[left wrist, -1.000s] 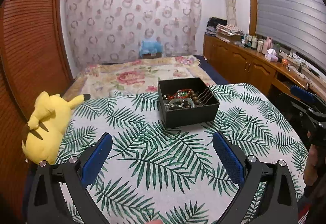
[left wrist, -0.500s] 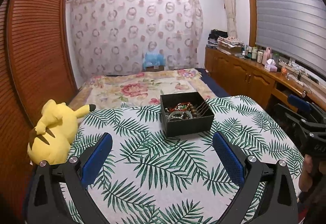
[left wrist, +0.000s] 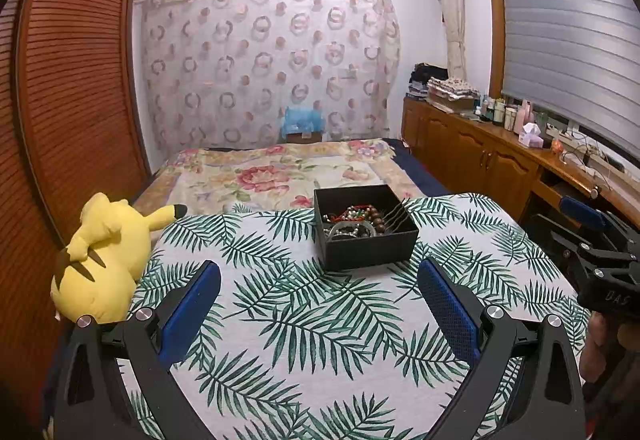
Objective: Organize jewelry
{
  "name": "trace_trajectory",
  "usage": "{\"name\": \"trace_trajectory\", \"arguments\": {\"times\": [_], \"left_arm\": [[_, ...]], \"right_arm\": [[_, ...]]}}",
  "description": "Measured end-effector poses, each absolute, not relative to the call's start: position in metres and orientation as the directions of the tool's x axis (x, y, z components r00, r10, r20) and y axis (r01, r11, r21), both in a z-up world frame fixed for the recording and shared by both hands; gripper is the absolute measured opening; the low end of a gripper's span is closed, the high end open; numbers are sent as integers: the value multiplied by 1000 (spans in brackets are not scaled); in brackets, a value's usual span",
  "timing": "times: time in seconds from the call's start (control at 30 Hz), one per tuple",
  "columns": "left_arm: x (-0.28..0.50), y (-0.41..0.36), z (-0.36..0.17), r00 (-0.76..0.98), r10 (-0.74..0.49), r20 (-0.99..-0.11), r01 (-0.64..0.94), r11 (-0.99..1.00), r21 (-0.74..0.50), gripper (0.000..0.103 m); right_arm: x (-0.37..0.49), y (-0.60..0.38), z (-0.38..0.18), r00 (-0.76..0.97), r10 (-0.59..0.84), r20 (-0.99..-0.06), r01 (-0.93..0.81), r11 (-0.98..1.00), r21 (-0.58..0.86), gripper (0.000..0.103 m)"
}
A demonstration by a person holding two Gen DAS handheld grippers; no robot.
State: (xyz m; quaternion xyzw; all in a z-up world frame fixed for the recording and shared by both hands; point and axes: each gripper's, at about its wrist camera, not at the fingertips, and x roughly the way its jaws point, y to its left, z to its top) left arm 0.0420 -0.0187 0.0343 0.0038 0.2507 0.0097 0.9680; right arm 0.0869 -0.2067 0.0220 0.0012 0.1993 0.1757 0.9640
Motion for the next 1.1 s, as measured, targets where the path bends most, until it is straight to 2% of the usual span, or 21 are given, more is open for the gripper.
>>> {"name": "trace_trajectory", "arguments": {"times": [1.1], "left_arm": [[41,-19,32,874,22,-485,-21,1000,9,95]], "right_arm": [[88,-207,18,856,340,-389,-338,938,75,100]]}}
